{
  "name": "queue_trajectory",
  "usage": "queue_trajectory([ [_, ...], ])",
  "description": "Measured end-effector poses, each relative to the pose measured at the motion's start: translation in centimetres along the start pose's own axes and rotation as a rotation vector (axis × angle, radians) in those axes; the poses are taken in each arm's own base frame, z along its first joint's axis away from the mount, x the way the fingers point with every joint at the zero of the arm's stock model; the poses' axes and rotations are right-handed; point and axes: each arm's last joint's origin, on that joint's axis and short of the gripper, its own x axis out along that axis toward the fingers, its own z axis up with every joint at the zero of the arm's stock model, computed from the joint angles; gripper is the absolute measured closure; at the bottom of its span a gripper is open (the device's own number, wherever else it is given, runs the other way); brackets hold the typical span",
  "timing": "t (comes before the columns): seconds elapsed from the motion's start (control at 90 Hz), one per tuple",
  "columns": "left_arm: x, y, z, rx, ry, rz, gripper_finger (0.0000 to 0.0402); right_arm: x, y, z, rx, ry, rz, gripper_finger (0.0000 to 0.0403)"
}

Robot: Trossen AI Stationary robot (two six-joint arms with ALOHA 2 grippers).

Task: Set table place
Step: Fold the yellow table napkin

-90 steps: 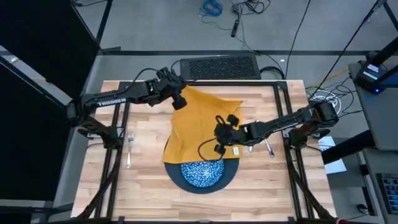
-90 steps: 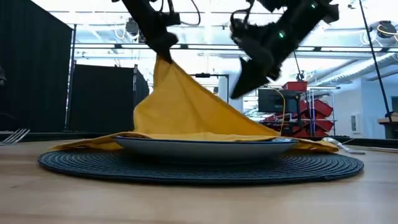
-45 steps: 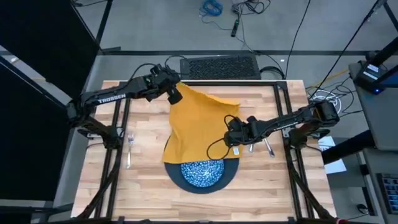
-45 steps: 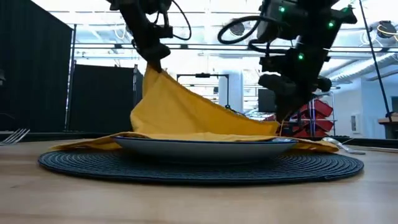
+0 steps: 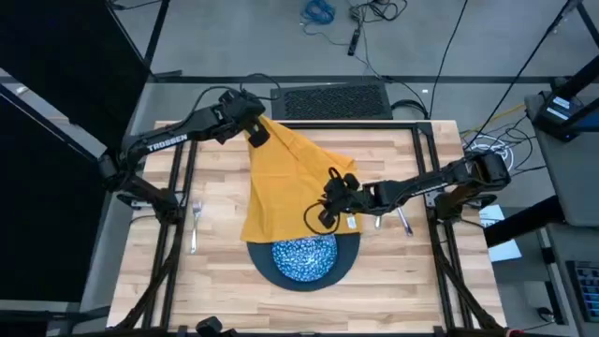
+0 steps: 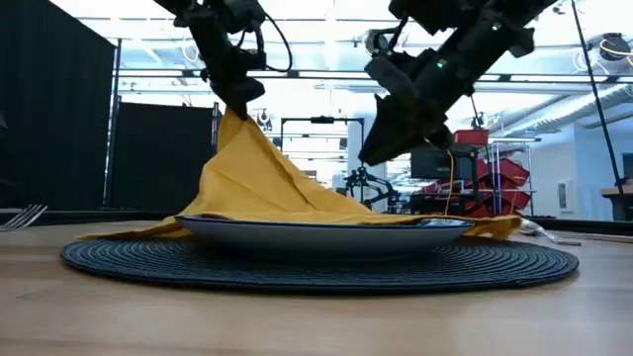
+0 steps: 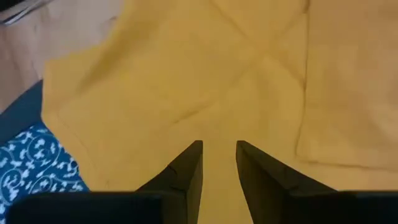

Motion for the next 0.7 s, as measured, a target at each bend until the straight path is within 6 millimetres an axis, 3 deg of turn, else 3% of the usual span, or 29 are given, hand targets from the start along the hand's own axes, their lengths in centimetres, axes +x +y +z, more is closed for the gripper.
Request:
queue_trajectory([
  [0.167,0.3,-0.1,0.0,0.006,0.012,0.019,0.0368,0.1,-0.2,0.0,-0.007,0.012,-0.013,0.0316],
  [0.511,1.8,-0.7,-0.7,-0.034,0.106,0.051,0.0203,0.0,-0.8,-0.8,-0.031,0.073,-0.094,0.0316],
  [0.7,3.9,-1.0,-2.5,0.034,0.302,0.083,0.0177,-0.4,-2.1,-2.0,-0.020,0.148,-0.272,0.0316],
])
